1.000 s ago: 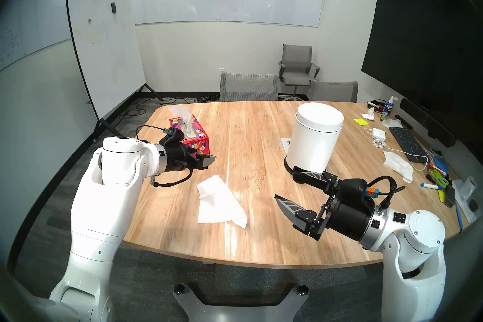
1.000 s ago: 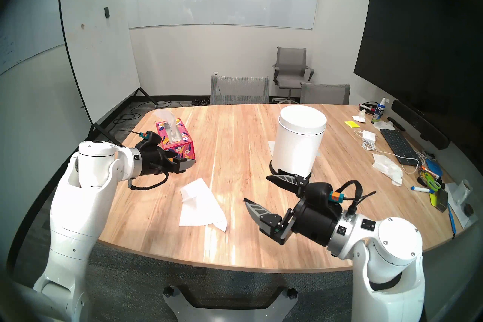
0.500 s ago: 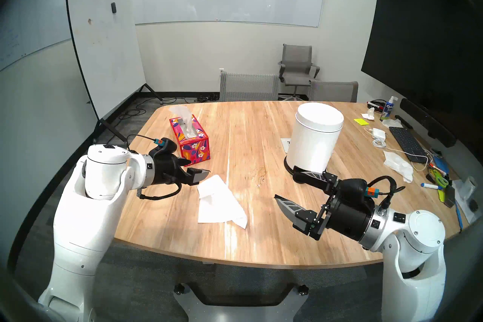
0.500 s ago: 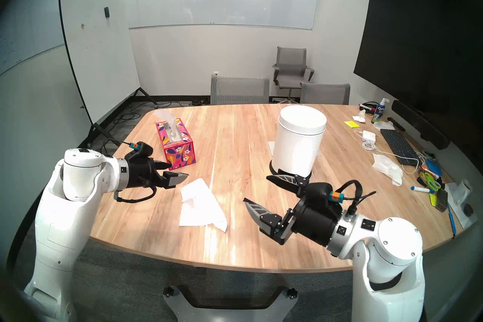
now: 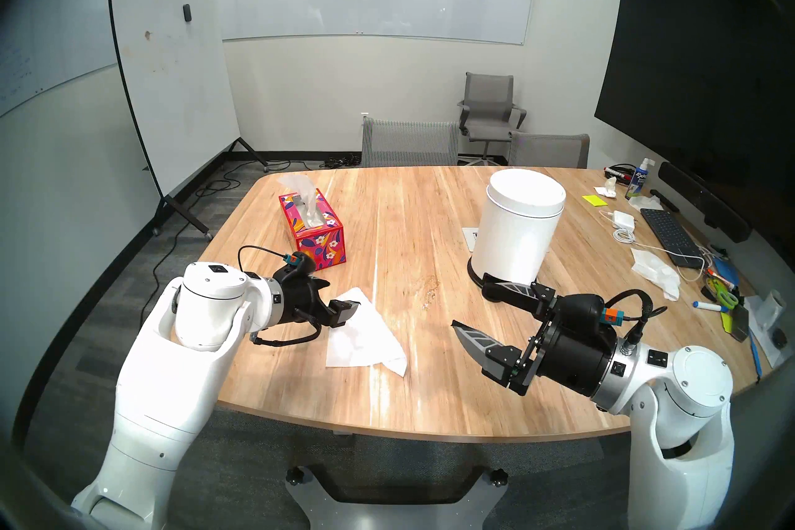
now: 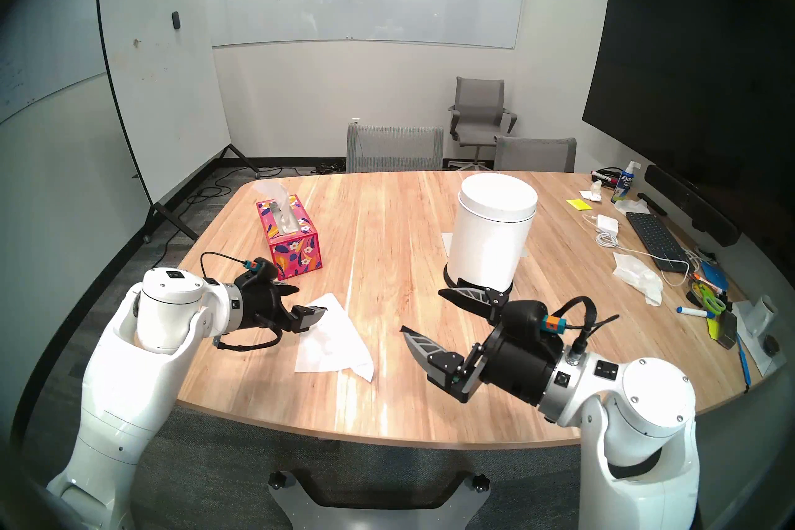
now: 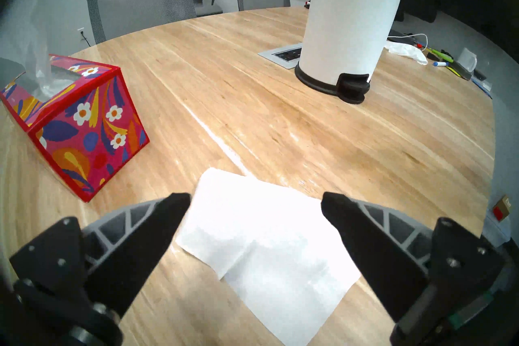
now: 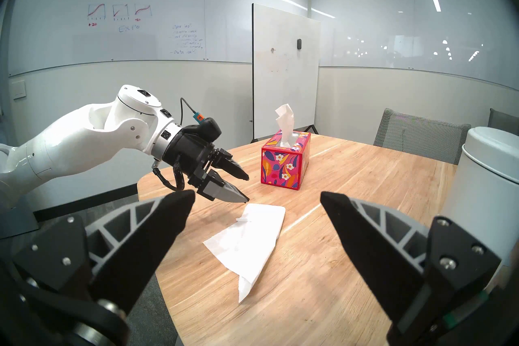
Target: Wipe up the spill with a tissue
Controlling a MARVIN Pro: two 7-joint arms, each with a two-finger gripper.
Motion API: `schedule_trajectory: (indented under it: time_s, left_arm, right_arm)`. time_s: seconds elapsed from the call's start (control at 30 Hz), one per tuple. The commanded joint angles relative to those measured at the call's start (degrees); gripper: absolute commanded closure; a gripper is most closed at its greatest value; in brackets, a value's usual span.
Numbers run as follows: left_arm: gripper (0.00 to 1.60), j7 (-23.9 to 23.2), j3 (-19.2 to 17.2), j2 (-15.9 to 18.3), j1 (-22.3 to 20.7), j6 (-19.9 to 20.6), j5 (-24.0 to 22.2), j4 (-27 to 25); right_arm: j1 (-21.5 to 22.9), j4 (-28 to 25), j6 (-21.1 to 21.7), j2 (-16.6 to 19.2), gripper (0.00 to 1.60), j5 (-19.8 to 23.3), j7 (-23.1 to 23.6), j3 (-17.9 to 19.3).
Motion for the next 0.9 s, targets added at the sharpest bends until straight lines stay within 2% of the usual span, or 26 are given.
schedule_trajectory:
  time_s: [0.0, 0.43, 0.5, 0.57, 0.6, 0.73, 0.87]
  left_arm:
    - [0.00, 1.66, 1.88, -2.12, -3.35, -2.69, 1.06, 3.42]
    - [0.00, 1.86, 3.26, -2.65, -3.82, -3.52, 1.43, 5.47]
    - [0.33, 1.89, 3.42, -2.64, -3.68, -3.54, 1.40, 5.37]
    - [0.74, 1.86, 3.47, -2.52, -3.46, -3.38, 1.28, 4.98]
    - [0.78, 1.87, 3.49, -2.47, -3.39, -3.34, 1.23, 4.86]
    - [0.60, 1.70, 3.47, -2.12, -2.61, -3.29, 1.06, 4.14]
    - [0.59, 1.57, 3.33, -1.83, -1.72, -3.38, 1.09, 3.58]
  right_arm:
    - [0.14, -0.92, 0.01, 0.05, 0.00, 0.14, 0.10, 0.12]
    - [0.14, -0.93, 0.02, 0.05, 0.00, 0.14, 0.10, 0.13]
    - [0.14, -0.93, 0.02, 0.05, 0.00, 0.14, 0.10, 0.13]
    - [0.14, -0.93, 0.02, 0.05, 0.00, 0.14, 0.10, 0.13]
    - [0.14, -0.93, 0.02, 0.05, 0.00, 0.14, 0.10, 0.13]
    - [0.13, -0.94, 0.03, 0.05, 0.00, 0.14, 0.11, 0.13]
    - [0.13, -0.94, 0.03, 0.05, 0.00, 0.14, 0.11, 0.13]
